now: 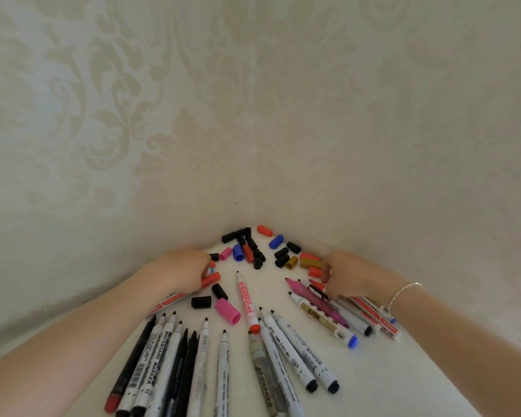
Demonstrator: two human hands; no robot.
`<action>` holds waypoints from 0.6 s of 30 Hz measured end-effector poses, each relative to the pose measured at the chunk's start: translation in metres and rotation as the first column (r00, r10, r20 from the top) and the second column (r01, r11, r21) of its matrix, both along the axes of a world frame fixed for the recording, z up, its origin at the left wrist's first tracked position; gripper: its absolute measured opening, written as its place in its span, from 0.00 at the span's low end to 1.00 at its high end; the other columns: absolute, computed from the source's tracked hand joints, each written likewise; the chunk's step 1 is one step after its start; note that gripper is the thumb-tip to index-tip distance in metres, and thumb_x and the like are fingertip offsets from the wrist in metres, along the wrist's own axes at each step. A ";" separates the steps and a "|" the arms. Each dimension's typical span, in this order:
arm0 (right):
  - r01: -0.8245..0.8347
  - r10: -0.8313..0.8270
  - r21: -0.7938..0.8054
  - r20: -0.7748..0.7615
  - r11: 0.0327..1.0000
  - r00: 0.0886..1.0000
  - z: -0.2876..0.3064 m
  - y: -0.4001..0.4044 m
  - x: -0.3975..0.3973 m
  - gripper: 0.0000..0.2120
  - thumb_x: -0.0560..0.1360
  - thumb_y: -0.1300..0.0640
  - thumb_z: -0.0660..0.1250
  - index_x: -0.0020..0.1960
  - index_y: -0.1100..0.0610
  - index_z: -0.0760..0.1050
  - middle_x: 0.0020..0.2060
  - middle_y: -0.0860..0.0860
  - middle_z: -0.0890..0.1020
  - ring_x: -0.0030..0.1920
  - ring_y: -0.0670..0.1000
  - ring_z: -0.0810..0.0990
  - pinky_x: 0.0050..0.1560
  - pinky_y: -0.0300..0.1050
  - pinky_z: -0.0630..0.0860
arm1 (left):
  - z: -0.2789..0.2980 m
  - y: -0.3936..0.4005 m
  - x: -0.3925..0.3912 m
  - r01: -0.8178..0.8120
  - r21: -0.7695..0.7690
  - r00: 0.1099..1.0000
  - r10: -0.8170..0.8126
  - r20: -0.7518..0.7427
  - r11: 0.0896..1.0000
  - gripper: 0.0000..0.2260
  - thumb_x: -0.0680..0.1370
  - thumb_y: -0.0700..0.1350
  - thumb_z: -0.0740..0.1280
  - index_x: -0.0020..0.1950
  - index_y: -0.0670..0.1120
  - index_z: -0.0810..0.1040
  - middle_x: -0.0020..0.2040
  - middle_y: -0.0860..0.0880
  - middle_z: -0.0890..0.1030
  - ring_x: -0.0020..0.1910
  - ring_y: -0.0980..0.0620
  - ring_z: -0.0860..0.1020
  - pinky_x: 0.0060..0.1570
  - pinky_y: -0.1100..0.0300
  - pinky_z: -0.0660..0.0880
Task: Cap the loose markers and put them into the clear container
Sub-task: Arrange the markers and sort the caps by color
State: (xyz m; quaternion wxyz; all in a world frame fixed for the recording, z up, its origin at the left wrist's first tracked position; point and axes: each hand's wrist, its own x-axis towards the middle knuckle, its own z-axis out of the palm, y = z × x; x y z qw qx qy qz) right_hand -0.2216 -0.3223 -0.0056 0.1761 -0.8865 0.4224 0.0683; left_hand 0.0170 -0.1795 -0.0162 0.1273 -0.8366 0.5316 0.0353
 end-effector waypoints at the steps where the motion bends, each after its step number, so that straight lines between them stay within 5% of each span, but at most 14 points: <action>1: 0.015 -0.016 0.017 0.032 1.000 0.999 0.000 0.000 -0.001 0.12 0.70 0.68 0.63 0.52 0.66 0.76 0.41 0.56 0.75 0.40 0.50 0.72 0.33 0.39 0.66 | 0.002 -0.001 -0.002 -0.005 0.005 1.000 0.005 0.009 1.000 0.09 0.77 0.43 0.64 0.56 0.46 0.75 0.50 0.48 0.77 0.49 0.49 0.76 0.41 0.61 0.67; 4: 0.024 -0.026 0.038 0.060 0.999 0.998 0.000 -0.002 -0.005 0.16 0.69 0.69 0.65 0.57 0.66 0.77 0.44 0.57 0.78 0.41 0.50 0.72 0.34 0.39 0.68 | 0.005 -0.002 -0.006 0.008 0.015 0.999 -0.008 0.034 1.000 0.13 0.77 0.41 0.63 0.62 0.45 0.74 0.55 0.47 0.78 0.50 0.49 0.75 0.44 0.60 0.67; 7: -0.010 0.010 0.023 0.008 1.000 1.000 -0.002 0.001 -0.002 0.10 0.70 0.67 0.67 0.51 0.62 0.76 0.43 0.52 0.75 0.43 0.50 0.73 0.34 0.37 0.68 | 0.000 -0.005 -0.005 0.021 0.021 0.998 -0.022 0.062 1.000 0.07 0.80 0.46 0.60 0.52 0.46 0.76 0.41 0.50 0.74 0.40 0.52 0.71 0.40 0.60 0.68; 9: -0.018 0.018 -0.019 0.002 1.000 1.000 -0.004 0.002 0.001 0.05 0.71 0.66 0.65 0.45 0.58 0.72 0.41 0.51 0.75 0.43 0.50 0.73 0.33 0.35 0.68 | 0.001 -0.009 -0.009 0.028 -0.009 0.997 -0.027 0.079 1.000 0.08 0.80 0.48 0.59 0.48 0.46 0.74 0.41 0.49 0.75 0.40 0.52 0.72 0.41 0.59 0.70; 13: 0.055 -0.051 -0.012 0.245 0.998 0.968 -0.001 -0.006 0.001 0.09 0.71 0.61 0.69 0.47 0.57 0.70 0.41 0.51 0.75 0.39 0.48 0.73 0.32 0.38 0.68 | 0.010 -0.027 -0.038 0.158 -0.284 0.985 -0.172 -0.026 0.946 0.04 0.79 0.46 0.60 0.49 0.48 0.73 0.49 0.49 0.76 0.46 0.50 0.76 0.44 0.57 0.72; 18: 0.073 -0.211 0.211 0.762 0.975 0.612 0.021 -0.010 -0.006 0.11 0.70 0.66 0.70 0.40 0.58 0.68 0.35 0.54 0.75 0.32 0.54 0.77 0.32 0.46 0.74 | 0.004 -0.061 -0.089 0.211 -0.490 0.862 -0.398 -0.315 0.846 0.15 0.81 0.45 0.62 0.66 0.46 0.75 0.59 0.48 0.75 0.57 0.50 0.75 0.56 0.57 0.72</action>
